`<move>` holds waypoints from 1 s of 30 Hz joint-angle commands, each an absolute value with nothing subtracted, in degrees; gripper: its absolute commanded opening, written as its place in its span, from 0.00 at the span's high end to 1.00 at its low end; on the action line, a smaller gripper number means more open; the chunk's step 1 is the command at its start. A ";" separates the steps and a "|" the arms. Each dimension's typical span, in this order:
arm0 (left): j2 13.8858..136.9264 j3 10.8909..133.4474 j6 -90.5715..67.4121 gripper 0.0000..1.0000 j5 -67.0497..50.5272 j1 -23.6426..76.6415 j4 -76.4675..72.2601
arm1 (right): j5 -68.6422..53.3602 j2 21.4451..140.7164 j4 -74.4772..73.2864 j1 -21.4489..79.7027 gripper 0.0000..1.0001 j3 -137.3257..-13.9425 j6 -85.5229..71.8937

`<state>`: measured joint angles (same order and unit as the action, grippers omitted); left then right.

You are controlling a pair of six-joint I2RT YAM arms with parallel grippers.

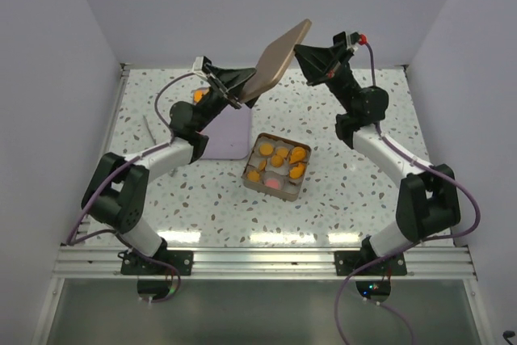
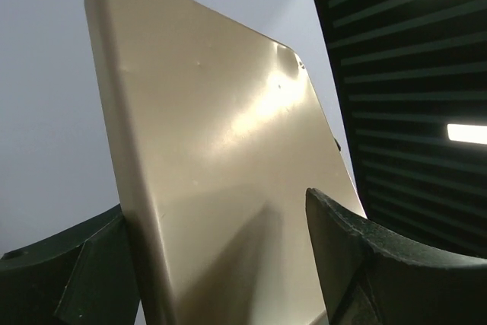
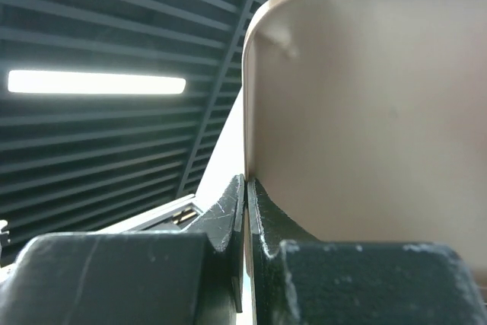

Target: Pack the cookies

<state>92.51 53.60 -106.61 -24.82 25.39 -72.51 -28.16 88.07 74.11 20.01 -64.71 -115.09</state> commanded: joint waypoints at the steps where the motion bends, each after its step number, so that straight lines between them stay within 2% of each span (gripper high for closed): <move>1: 92.46 58.18 -108.54 0.21 -25.31 25.66 -91.23 | -27.33 87.89 92.02 20.22 1.00 -63.99 -137.37; 12: 91.50 56.95 -109.86 0.68 -23.73 25.66 -92.90 | -28.12 88.94 92.37 20.21 0.98 -63.72 -137.55; 14: 90.97 56.87 -109.86 0.76 -23.82 25.58 -92.81 | -28.39 88.77 92.29 20.13 0.86 -62.85 -137.46; 15: 90.71 56.60 -109.78 0.80 -23.73 25.49 -92.64 | -27.78 88.51 92.29 20.21 0.69 -61.28 -137.37; 18: 90.00 55.38 -109.51 0.86 -23.82 24.88 -92.20 | -27.86 87.81 91.85 20.13 0.48 -58.89 -136.94; 22: 88.07 53.62 -109.34 1.00 -23.99 23.56 -91.06 | -29.35 86.40 90.01 20.13 0.44 -54.95 -135.45; 30: 84.47 49.75 -108.54 1.00 -26.72 20.83 -88.77 | -30.24 83.67 85.87 19.95 0.43 -49.66 -132.45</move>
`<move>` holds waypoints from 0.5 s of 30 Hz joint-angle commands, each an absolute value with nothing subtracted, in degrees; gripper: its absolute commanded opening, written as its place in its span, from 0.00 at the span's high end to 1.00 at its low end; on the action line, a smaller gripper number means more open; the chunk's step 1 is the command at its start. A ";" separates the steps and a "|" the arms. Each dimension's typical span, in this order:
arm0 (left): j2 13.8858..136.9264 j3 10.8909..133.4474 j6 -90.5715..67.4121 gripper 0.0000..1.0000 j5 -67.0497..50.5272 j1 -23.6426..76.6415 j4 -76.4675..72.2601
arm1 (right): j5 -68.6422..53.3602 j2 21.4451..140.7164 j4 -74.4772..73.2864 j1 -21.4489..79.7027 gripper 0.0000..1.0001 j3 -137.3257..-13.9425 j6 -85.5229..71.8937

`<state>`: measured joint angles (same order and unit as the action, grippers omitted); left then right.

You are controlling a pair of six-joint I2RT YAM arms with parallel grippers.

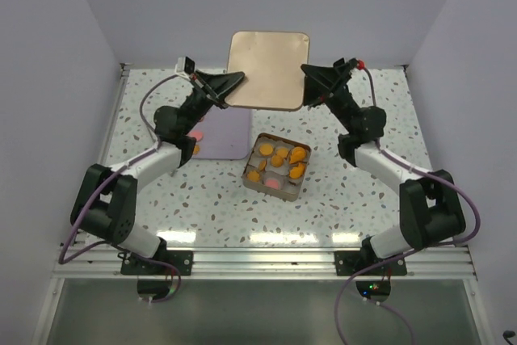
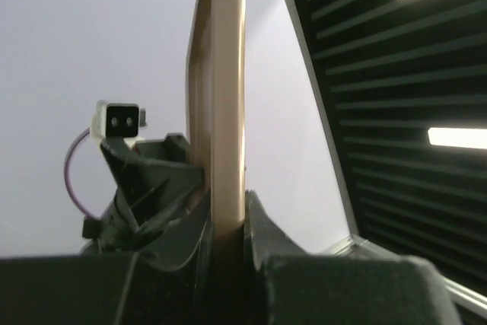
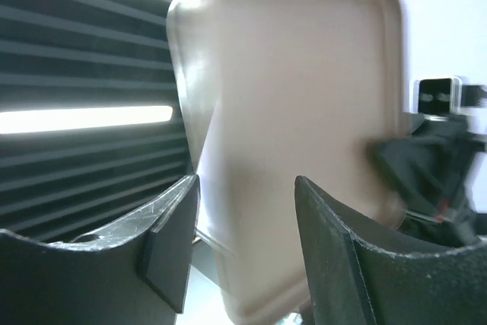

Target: Pack the cookies

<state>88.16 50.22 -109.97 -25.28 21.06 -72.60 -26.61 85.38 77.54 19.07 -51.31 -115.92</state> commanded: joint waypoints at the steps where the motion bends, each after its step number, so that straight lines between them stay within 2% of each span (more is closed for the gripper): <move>1: 84.11 49.31 -108.54 1.00 -27.07 20.57 -88.60 | -30.23 83.50 85.78 19.60 0.43 -49.48 -132.36; 9: 78.67 44.30 -105.91 1.00 -30.84 17.76 -82.53 | -33.48 81.65 79.47 19.42 0.44 -48.69 -127.55; 15: 74.63 44.65 -98.01 1.00 -38.31 16.09 -69.90 | -41.21 77.89 62.79 18.81 0.52 -48.60 -117.11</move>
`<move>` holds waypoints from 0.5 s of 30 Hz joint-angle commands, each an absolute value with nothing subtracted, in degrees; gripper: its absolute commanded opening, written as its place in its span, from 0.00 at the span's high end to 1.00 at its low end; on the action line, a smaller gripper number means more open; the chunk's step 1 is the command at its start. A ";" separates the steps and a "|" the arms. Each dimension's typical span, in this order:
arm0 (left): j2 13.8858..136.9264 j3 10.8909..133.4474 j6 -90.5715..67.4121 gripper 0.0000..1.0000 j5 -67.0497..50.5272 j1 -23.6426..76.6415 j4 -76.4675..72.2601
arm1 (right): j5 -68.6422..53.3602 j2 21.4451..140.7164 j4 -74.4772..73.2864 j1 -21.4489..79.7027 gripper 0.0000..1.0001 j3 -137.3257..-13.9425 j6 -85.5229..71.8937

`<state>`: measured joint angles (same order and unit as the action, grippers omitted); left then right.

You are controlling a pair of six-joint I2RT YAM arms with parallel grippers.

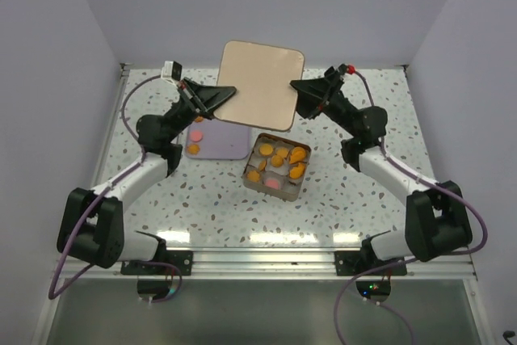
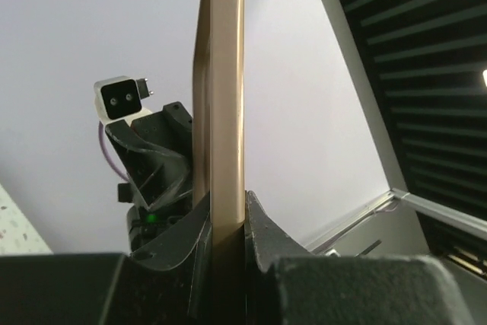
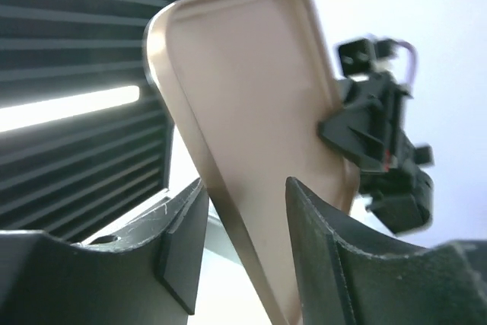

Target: Pack the cookies

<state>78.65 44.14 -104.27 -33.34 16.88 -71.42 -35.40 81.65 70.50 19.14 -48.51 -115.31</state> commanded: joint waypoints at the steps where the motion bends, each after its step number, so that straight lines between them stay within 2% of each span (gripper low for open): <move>1: 74.10 44.91 -96.17 1.00 -39.19 15.91 -63.96 | -42.61 76.57 50.83 18.46 0.54 -48.95 -114.03; 2: 73.57 45.61 -91.98 1.00 -41.11 15.82 -60.76 | -44.63 75.07 41.84 18.37 0.57 -49.56 -109.73; 3: 72.87 45.96 -89.67 1.00 -42.00 15.82 -57.77 | -44.47 73.58 30.70 17.85 0.65 -52.70 -97.51; 4: 72.69 46.58 -84.69 1.00 -42.88 15.82 -50.35 | -43.34 70.95 4.74 17.93 0.69 -55.61 -89.55; 5: 72.42 47.80 -82.46 1.00 -44.20 15.82 -46.88 | -40.89 70.75 -7.26 17.84 0.74 -59.20 -74.68; 7: 72.16 48.16 -77.55 1.00 -45.17 15.82 -39.22 | -35.69 72.24 -24.61 17.84 0.82 -67.83 -66.04; 11: 73.21 48.25 -72.34 1.00 -47.11 16.08 -32.18 | -38.14 72.16 -22.77 17.75 0.89 -63.92 -66.00; 12: 73.91 48.16 -71.55 0.92 -47.28 16.17 -30.43 | -37.88 71.98 -21.98 17.67 0.89 -62.94 -66.61; 15: 75.41 48.08 -69.26 0.79 -48.25 16.26 -29.18 | -37.62 71.19 -20.39 17.67 0.90 -59.42 -67.24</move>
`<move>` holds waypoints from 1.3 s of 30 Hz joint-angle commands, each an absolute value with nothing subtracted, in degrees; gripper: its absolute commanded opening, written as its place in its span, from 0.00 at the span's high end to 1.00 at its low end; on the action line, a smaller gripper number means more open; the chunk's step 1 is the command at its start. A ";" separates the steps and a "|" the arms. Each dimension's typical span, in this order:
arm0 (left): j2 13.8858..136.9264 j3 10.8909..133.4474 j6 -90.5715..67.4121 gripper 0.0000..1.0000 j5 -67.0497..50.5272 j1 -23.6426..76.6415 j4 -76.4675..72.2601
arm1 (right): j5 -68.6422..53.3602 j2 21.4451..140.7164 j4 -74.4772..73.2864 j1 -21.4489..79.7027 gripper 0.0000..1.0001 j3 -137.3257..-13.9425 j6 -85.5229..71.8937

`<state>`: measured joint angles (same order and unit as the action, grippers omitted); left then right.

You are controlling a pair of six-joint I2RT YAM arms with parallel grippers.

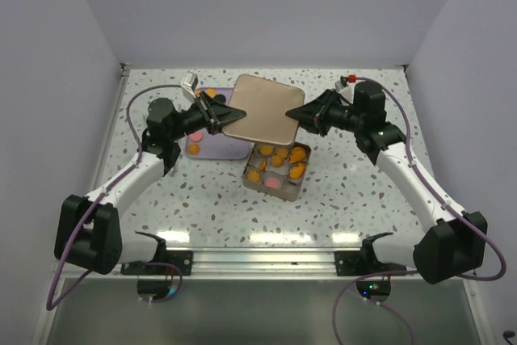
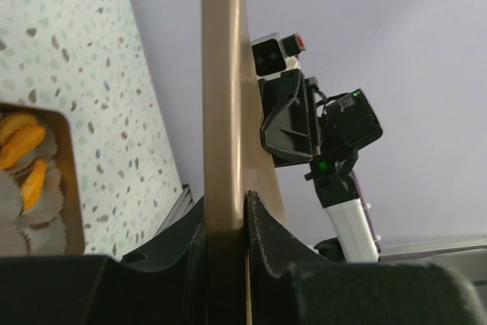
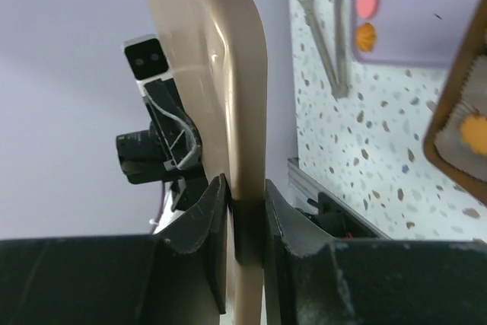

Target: Pack the cookies

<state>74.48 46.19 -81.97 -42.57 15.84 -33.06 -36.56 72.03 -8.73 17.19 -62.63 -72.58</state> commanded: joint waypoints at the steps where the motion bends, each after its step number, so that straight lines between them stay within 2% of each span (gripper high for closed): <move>1: 75.76 47.82 -68.82 0.75 -48.51 16.26 -29.18 | -37.36 70.93 -20.56 17.75 0.90 -58.72 -66.45; 3: 76.90 47.46 -68.73 0.68 -48.78 16.35 -29.97 | -36.92 70.84 -21.35 17.67 0.90 -56.96 -65.48; 7: 79.97 46.50 -68.73 0.61 -50.18 16.35 -31.64 | -35.86 70.40 -19.96 17.75 0.85 -52.74 -63.99; 8: 81.20 46.32 -68.73 0.61 -50.36 16.43 -32.16 | -35.42 70.23 -19.78 17.67 0.82 -50.99 -63.38; 11: 83.57 45.27 -68.21 0.62 -50.80 16.52 -33.31 | -33.93 70.58 -19.16 17.67 0.80 -47.48 -62.14; 15: 85.51 44.21 -64.87 0.67 -50.63 17.05 -31.12 | -32.00 71.45 -18.90 17.67 0.80 -43.25 -59.68; 22: 89.99 43.33 -58.19 0.67 -49.48 18.54 -27.77 | -30.59 73.12 -15.82 17.67 0.80 -35.78 -57.75; 32: 97.12 45.09 -54.14 0.66 -49.39 19.78 -26.28 | -28.13 76.99 -16.61 17.67 0.72 -34.54 -54.40; 39: 98.96 46.32 -52.56 0.50 -49.48 20.39 -25.14 | -26.02 78.48 -17.14 17.58 0.75 -34.19 -52.91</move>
<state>99.72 42.13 -56.38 -50.89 20.49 -20.91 -32.18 76.60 -7.51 16.84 -36.25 -59.90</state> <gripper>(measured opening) 0.475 0.309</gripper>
